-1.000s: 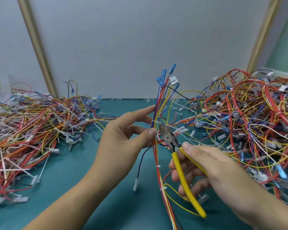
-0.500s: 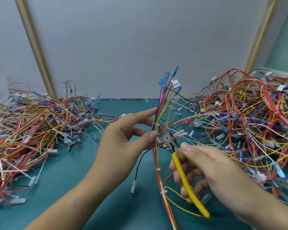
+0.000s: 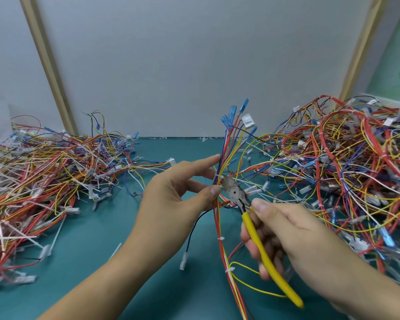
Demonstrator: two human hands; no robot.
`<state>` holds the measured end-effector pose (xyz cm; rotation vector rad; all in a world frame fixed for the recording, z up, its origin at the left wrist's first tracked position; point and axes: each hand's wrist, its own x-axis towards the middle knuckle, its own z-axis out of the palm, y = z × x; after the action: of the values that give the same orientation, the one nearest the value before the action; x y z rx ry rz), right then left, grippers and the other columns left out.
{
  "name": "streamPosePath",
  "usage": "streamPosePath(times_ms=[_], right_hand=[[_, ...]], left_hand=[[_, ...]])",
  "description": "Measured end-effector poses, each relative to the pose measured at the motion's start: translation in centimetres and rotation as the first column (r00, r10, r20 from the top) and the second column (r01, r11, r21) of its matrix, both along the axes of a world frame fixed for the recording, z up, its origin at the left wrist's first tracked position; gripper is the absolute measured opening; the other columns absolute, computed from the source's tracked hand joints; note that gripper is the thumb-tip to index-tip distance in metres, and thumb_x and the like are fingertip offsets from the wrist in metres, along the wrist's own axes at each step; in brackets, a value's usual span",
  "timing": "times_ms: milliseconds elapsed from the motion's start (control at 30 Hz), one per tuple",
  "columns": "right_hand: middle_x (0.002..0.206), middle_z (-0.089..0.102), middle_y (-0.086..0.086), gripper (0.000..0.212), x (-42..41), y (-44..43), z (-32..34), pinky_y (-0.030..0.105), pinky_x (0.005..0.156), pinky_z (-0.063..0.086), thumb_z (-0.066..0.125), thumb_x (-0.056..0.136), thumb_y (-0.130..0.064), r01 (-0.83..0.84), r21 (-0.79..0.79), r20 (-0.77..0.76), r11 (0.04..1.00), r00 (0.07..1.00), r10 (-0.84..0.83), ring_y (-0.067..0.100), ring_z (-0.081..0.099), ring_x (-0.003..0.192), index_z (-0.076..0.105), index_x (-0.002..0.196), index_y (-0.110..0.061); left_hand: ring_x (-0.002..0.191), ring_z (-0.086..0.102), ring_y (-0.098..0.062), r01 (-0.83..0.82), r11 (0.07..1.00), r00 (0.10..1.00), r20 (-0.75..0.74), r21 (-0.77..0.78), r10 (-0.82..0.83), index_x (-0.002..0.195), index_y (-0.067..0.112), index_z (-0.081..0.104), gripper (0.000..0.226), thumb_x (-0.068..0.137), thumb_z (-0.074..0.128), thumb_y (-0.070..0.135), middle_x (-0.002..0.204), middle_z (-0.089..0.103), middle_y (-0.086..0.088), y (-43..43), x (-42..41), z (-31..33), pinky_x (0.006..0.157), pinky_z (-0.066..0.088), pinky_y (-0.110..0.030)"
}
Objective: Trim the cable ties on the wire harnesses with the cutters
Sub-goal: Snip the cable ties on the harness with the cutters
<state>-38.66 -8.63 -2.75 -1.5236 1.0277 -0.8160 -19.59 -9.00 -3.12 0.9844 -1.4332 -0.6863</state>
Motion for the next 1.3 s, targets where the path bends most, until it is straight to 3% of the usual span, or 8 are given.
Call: streamPosePath(times_ms=[300,433,600,700,833,967,1133,1300], right_hand=[[0.072,0.072,0.01,0.049,-0.1,-1.2,-0.5,0.018,0.044,0.043,0.049,0.083,-0.06,0.127,-0.026,0.096,0.992,0.988,-0.124,0.025,0.068,0.056,0.074,0.076,-0.019],[0.074,0.073,0.01,0.045,0.0,-1.5,-0.7,0.018,0.045,0.044,0.045,0.078,-0.061,0.121,-0.06,0.115,0.991,0.987,-0.113,0.025,0.071,0.06,0.075,0.076,-0.028],[0.081,0.074,0.01,0.047,-0.3,-0.7,-0.5,0.026,0.056,0.044,0.048,0.082,-0.062,0.128,-0.236,0.177,0.963,0.98,-0.087,0.026,0.071,0.069,0.073,0.087,-0.022],[0.08,0.071,0.014,0.041,-0.5,-0.5,0.1,0.03,0.055,0.044,0.046,0.087,-0.049,0.193,-0.275,0.286,0.942,0.952,-0.112,0.028,0.069,0.068,0.073,0.084,-0.019],[0.082,0.068,0.005,0.065,-0.4,-0.1,0.5,0.022,0.062,0.051,0.059,0.071,-0.08,0.209,-0.353,0.279,0.912,0.954,-0.111,0.024,0.067,0.074,0.073,0.096,-0.022],[0.08,0.067,0.008,0.064,-0.7,-0.2,0.3,0.025,0.075,0.057,0.064,0.065,-0.081,0.257,-0.392,0.288,0.883,0.946,-0.147,0.022,0.069,0.079,0.072,0.096,-0.025],[0.077,0.07,0.008,0.034,-0.9,-0.7,0.0,0.032,0.073,0.061,0.072,0.079,-0.055,0.306,-0.349,0.342,0.886,0.921,-0.184,0.028,0.072,0.079,0.07,0.093,-0.024],[0.078,0.072,0.006,0.007,-1.1,-1.4,-0.7,0.037,0.075,0.059,0.063,0.086,-0.029,0.29,-0.293,0.274,0.911,0.938,-0.211,0.026,0.073,0.077,0.07,0.088,-0.028]], left_hand=[[0.065,0.062,-0.01,0.058,0.965,0.973,-0.23,0.256,0.003,0.118,0.018,0.067,0.052,0.08,0.063,-0.017,0.073,0.058,0.003,-0.8,0.5,0.2,0.07,0.063,-0.038],[0.065,0.05,-0.015,0.144,0.938,0.942,-0.333,0.315,-0.032,0.095,0.023,0.077,0.019,0.08,0.071,0.013,0.068,0.048,0.001,-0.8,0.7,0.8,0.066,0.061,-0.042],[0.05,0.042,-0.013,-0.169,0.983,0.985,-0.018,0.071,0.171,0.085,0.015,0.068,0.02,0.097,0.058,0.028,0.059,0.047,-0.007,-0.6,1.0,1.1,0.05,0.052,-0.039],[0.057,0.043,-0.016,-0.236,0.97,0.965,0.104,-0.053,0.241,0.084,0.013,0.068,0.02,0.097,0.062,0.028,0.062,0.054,-0.011,-0.6,1.3,1.0,0.057,0.036,-0.029],[0.076,0.058,-0.008,-0.28,0.957,0.935,0.204,-0.074,0.289,0.083,0.016,0.07,0.02,0.097,0.06,0.026,0.079,0.067,0.006,-0.5,1.4,1.1,0.068,0.039,-0.016],[0.082,0.073,-0.016,-0.063,0.993,0.994,-0.084,0.096,0.071,0.085,0.004,0.059,0.019,0.099,0.05,0.01,0.085,0.075,-0.001,-0.5,0.9,1.4,0.076,0.052,-0.019],[0.081,0.075,-0.033,0.098,0.985,0.909,-0.415,0.144,-0.03,0.086,0.011,0.052,0.027,0.074,0.076,0.007,0.085,0.072,-0.009,-0.5,1.0,1.8,0.082,0.059,-0.032],[0.074,0.075,-0.028,0.189,0.971,0.764,-0.643,0.144,-0.054,0.079,0.013,0.05,0.017,0.082,0.061,0.001,0.081,0.068,-0.009,-0.6,1.3,2.4,0.072,0.062,-0.034]])
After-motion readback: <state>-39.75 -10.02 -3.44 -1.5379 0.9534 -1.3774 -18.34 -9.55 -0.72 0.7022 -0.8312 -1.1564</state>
